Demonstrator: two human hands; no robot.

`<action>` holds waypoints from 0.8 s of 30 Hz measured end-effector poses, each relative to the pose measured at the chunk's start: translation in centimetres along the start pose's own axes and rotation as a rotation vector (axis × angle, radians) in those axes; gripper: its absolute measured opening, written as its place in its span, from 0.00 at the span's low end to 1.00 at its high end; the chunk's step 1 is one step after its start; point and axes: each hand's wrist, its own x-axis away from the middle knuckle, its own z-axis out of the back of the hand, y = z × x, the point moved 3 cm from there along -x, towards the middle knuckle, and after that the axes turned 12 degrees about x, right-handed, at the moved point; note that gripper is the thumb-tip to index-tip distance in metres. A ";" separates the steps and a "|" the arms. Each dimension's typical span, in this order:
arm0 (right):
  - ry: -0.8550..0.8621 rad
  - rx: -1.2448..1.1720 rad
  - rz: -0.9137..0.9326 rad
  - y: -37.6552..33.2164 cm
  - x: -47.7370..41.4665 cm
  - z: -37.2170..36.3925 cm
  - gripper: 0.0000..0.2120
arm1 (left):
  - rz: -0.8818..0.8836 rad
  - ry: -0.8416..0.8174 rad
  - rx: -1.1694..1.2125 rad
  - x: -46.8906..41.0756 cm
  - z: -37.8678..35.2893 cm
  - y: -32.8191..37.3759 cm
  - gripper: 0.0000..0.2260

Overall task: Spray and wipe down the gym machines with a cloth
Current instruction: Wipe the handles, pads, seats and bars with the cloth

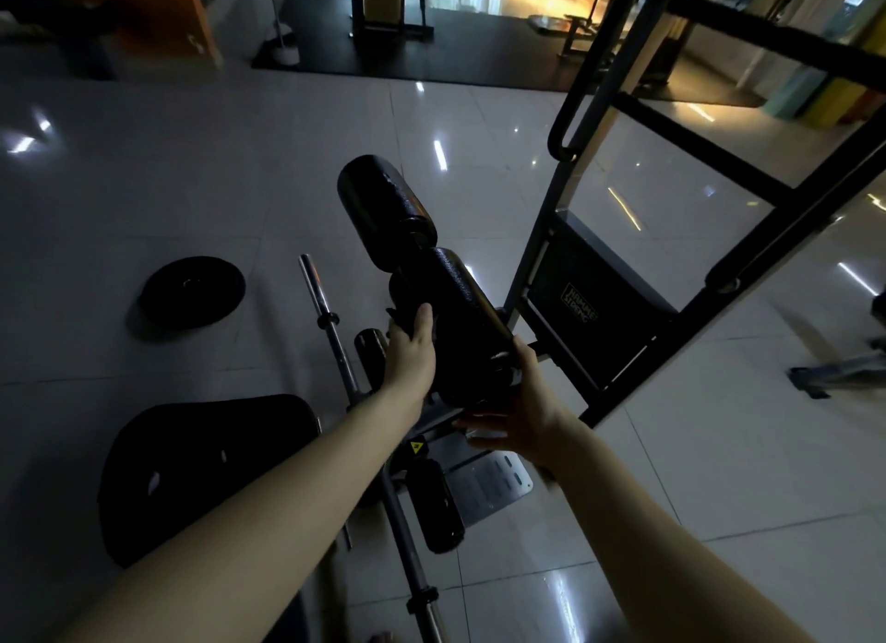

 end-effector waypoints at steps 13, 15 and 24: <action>0.008 0.028 -0.003 0.4 1.4 1.9 0.42 | 0.096 -0.056 -0.134 6.2 0.0 -4.6 0.28; 0.011 0.053 0.009 1.1 1.4 2.5 0.41 | 0.103 -0.024 -0.131 6.3 0.6 -5.3 0.28; -0.167 0.139 0.150 9.6 4.1 7.0 0.16 | 0.215 0.154 -0.011 12.1 -2.3 -12.7 0.24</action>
